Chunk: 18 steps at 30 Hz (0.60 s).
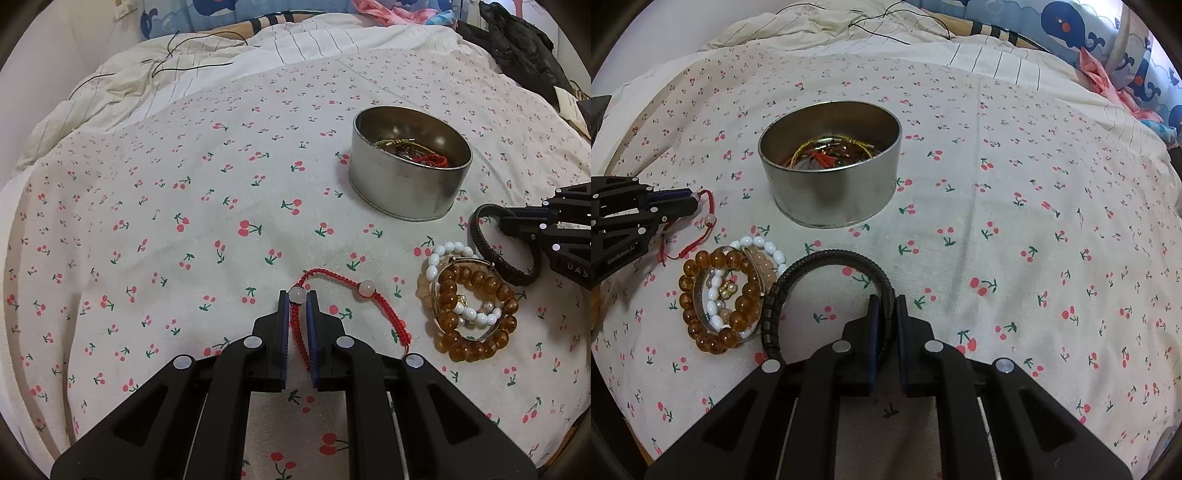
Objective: Organize jewelry
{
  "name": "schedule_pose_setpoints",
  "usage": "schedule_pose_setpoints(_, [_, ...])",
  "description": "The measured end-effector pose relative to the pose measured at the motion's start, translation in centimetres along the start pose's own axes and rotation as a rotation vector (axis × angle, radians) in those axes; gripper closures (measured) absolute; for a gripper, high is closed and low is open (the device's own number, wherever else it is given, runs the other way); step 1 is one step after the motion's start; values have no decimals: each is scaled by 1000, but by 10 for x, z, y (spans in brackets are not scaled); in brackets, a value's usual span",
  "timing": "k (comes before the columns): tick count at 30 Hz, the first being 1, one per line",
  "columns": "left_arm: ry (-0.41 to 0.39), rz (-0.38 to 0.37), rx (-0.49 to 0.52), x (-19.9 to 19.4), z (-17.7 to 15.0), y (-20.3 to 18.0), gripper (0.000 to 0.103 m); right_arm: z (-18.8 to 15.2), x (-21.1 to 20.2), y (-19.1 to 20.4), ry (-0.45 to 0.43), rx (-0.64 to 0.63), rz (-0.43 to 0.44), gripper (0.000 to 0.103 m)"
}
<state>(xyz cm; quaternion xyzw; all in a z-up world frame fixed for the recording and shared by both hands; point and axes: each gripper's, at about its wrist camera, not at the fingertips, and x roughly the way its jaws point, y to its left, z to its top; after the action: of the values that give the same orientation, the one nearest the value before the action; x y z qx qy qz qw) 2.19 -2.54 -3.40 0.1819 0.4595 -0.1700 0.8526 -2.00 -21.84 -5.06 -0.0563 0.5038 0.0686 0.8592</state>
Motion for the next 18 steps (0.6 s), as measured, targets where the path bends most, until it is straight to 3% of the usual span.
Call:
schedule_pose_setpoints(8, [16,30,11,6,0,-1,94,-2,2,0,3,-8,0,89])
schedule_pose_setpoints(10, [35,27,19,10,-2,-3,90,-3,2,1,3,-10,-3,89])
schedule_pose_setpoints(12, [30,72,32,11,-3,-5,77,-3,2,1,3,-16,-7,89])
schedule_pose_setpoints(14, [25,73,40,11,-2,-5,77,-4,1,1,-1,-16,-3,90])
schedule_pose_setpoints(17, [5,38,40,4,-2,-5,100,-4,-2,2,-9,-14,0,93])
schedule_pose_setpoints(18, [-17,45,50,-1,-1,-7,103,-4,-3,1,-15,-12,1,93])
